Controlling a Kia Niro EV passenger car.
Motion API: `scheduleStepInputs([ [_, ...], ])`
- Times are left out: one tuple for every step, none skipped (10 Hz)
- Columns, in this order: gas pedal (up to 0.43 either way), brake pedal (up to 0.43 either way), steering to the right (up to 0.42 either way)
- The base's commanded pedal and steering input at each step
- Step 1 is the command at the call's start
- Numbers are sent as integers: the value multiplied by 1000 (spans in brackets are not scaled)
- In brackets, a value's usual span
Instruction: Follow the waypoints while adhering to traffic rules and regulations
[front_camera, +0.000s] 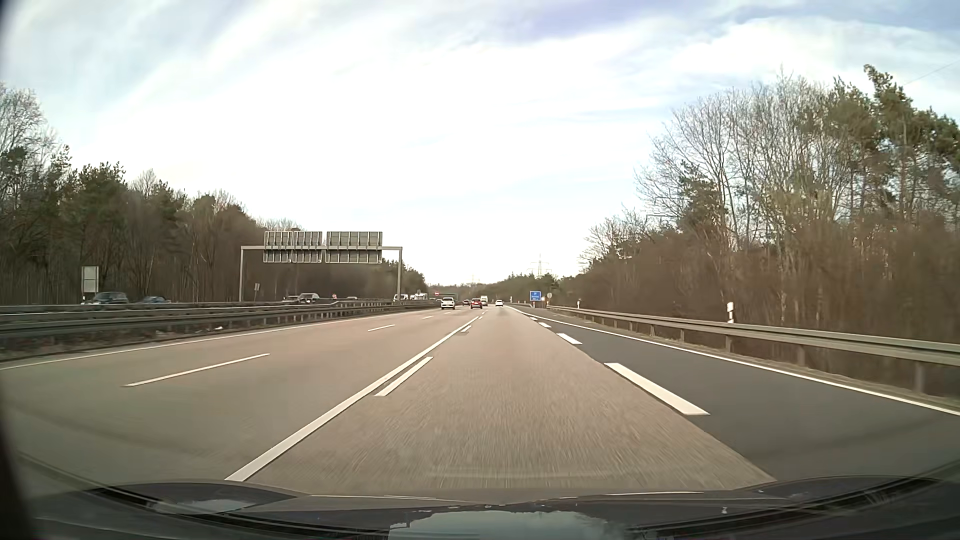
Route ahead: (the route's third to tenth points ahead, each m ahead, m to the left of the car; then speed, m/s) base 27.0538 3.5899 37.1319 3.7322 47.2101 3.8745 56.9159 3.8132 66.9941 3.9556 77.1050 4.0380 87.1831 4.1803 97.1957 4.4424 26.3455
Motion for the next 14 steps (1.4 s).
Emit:
scheduleStepInputs([
  [311,0,-1],
  [311,0,-2],
  [311,0,-2],
  [311,0,-1],
  [311,0,-1],
  [311,0,-1],
  [311,0,-1],
  [311,0,-1],
  [311,0,-1],
  [311,0,-1],
  [311,0,-1],
  [311,0,-1],
  [311,0,-1],
  [311,0,-1],
])
